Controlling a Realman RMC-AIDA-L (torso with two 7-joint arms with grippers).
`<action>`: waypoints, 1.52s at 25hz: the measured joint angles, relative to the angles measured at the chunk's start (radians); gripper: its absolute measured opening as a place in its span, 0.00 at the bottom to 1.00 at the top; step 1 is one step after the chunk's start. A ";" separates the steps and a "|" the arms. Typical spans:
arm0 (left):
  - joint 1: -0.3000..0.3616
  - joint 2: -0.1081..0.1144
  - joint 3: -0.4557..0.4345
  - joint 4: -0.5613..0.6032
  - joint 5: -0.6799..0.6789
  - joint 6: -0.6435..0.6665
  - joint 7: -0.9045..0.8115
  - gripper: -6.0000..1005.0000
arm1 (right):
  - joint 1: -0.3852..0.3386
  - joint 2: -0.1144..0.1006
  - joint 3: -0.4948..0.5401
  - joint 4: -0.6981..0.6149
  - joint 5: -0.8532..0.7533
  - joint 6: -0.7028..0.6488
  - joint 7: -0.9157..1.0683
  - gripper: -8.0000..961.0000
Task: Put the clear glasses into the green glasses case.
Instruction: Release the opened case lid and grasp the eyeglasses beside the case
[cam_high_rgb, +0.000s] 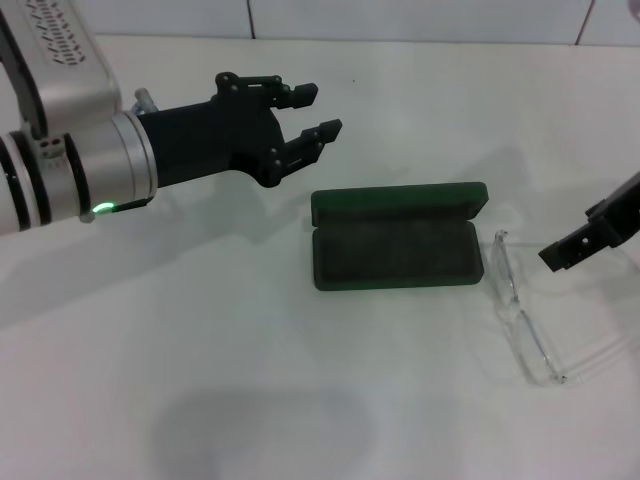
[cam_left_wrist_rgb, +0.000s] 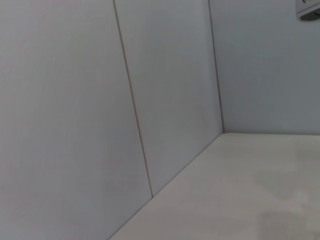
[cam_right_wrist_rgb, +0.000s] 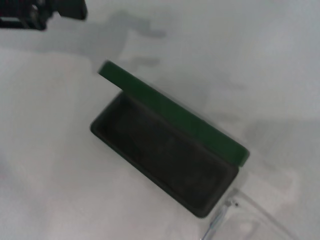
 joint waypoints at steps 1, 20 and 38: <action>-0.003 0.000 0.000 -0.002 0.003 -0.001 0.000 0.43 | 0.001 0.001 -0.012 0.001 -0.009 -0.001 0.019 0.86; -0.050 -0.002 0.001 -0.035 0.092 -0.006 0.000 0.43 | -0.114 0.010 -0.153 0.186 0.100 0.250 0.108 0.80; -0.034 0.002 -0.002 -0.031 0.122 0.001 0.000 0.43 | -0.199 0.012 -0.152 0.206 0.298 0.304 0.092 0.77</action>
